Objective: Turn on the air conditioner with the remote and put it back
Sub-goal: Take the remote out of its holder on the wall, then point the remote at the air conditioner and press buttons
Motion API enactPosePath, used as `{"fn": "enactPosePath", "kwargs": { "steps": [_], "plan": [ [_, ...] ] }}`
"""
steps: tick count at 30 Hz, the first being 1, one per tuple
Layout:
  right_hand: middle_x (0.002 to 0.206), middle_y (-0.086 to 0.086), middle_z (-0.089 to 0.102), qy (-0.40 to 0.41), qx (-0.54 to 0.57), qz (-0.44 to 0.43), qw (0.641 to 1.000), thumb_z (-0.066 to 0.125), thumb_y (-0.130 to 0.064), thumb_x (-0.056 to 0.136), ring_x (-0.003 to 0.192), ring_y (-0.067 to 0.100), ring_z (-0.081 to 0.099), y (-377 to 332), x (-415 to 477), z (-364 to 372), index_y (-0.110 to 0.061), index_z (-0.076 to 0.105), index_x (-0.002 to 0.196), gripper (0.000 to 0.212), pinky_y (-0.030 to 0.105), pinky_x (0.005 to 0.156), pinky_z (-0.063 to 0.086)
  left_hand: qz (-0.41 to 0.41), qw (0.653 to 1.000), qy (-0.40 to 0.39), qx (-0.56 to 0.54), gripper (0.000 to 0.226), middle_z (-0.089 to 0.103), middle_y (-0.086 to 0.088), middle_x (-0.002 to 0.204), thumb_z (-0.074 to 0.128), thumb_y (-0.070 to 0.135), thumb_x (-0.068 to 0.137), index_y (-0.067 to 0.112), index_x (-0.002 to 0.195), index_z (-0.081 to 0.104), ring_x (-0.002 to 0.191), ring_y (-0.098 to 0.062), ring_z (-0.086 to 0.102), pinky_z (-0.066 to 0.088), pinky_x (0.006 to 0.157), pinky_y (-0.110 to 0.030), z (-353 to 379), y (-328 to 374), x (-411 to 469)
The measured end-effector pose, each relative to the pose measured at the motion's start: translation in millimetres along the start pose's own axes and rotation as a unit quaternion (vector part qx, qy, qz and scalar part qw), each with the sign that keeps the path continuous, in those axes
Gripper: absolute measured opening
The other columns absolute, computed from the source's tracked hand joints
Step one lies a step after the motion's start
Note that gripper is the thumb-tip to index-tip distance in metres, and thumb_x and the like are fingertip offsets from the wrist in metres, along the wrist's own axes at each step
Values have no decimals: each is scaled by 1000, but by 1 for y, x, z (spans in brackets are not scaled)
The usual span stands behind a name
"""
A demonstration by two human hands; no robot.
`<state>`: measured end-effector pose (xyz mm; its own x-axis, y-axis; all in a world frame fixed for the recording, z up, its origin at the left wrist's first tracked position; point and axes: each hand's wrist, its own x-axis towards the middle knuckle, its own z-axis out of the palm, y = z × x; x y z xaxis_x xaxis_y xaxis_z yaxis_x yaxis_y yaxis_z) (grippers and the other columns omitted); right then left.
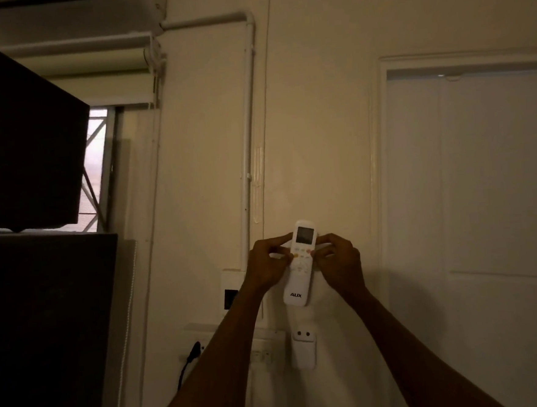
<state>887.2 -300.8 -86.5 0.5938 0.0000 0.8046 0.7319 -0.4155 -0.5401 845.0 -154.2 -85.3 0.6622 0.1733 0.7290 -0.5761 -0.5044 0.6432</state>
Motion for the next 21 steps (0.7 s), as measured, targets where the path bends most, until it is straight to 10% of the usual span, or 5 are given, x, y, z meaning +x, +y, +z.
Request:
{"fn": "enactPosePath", "kwargs": {
  "steps": [21],
  "plan": [
    [116, 10, 69, -19, 139, 33, 990, 64, -11, 85, 98, 24, 66, -202, -106, -88, -20, 55, 130, 47, 45, 86, 58, -67, 990, 41, -119, 57, 68, -19, 102, 66, -7, 78, 14, 130, 57, 101, -29, 66, 59, 81, -45, -115, 181, -122]
  ]
}}
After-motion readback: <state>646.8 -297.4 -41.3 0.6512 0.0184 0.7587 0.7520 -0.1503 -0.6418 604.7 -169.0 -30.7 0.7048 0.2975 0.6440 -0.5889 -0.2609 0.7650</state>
